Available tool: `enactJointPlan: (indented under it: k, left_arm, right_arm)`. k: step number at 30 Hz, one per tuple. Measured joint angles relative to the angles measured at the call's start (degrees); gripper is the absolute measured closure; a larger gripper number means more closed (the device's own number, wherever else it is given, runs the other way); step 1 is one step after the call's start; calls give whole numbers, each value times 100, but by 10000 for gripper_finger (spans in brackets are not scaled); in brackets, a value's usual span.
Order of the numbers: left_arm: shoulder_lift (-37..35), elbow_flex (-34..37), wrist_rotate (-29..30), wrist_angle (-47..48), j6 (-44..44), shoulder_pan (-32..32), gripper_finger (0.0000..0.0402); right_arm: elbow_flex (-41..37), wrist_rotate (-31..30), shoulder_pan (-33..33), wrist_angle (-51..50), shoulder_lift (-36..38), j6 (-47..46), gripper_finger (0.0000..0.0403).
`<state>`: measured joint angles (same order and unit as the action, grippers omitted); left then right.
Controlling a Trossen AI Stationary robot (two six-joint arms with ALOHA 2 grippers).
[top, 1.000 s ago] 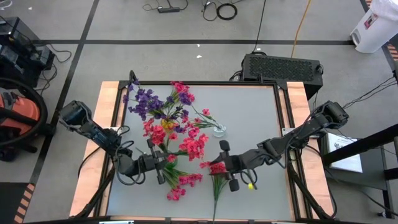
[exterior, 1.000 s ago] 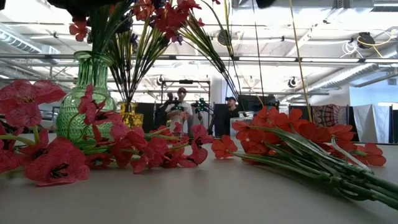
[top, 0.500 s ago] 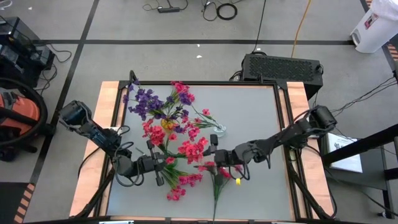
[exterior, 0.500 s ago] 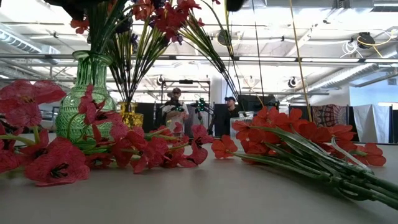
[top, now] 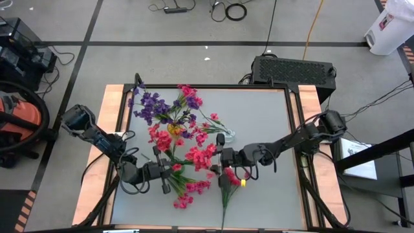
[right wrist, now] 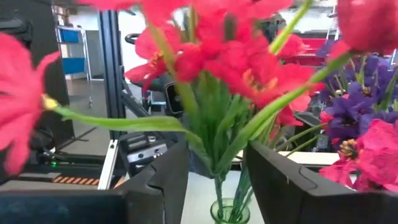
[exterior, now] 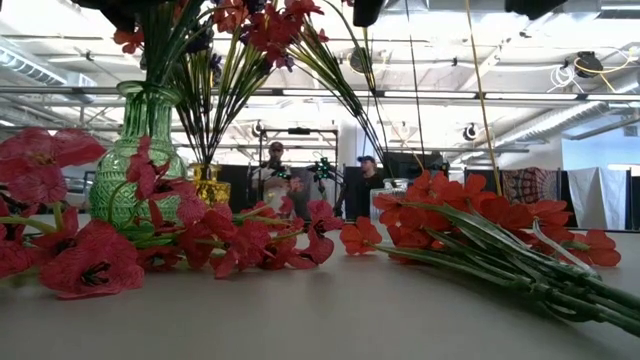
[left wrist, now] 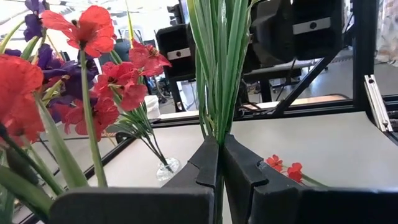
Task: Sort flowers into vase by color
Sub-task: Put the left orange flowers into the green vase
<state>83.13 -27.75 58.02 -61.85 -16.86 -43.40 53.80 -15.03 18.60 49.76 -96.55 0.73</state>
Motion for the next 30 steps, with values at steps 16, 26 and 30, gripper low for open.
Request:
enactJointPlan:
  k: [16,26,30]
  left_arm:
    - [0,0,-337,94,9,175,386]
    - [-1,0,-349,136,11,116,386]
    - [-2,-9,-244,123,10,0,386]
  right_arm:
    - [379,523,-54,133,-89,0,248]
    - [1061,611,-108,44,-837,128,325]
    - [1176,591,-109,-93,-834,316,389]
